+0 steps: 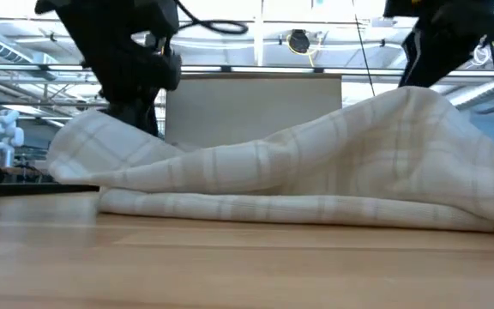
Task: Fold towel
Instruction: Fold the white patterned towel
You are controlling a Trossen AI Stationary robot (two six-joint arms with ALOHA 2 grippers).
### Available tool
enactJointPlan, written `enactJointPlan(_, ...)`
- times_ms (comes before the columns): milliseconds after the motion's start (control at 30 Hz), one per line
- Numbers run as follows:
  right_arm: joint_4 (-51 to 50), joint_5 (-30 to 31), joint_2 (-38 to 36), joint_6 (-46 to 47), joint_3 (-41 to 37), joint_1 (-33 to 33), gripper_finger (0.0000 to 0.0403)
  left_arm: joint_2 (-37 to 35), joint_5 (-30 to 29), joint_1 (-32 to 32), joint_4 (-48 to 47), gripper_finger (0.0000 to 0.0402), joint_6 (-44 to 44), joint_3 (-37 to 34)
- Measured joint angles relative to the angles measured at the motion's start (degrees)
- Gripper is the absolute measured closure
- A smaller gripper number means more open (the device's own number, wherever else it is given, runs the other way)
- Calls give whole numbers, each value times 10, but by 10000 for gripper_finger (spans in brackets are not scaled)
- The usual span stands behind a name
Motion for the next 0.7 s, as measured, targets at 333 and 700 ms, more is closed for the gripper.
enactJointPlan(333,43,-3,5,-18,0,31,233,0,-24,-34,-103,337,-17,91)
enactJointPlan(700,88,-120,6,25,0,82,234,-16,216,-89,-124,337,-153,100)
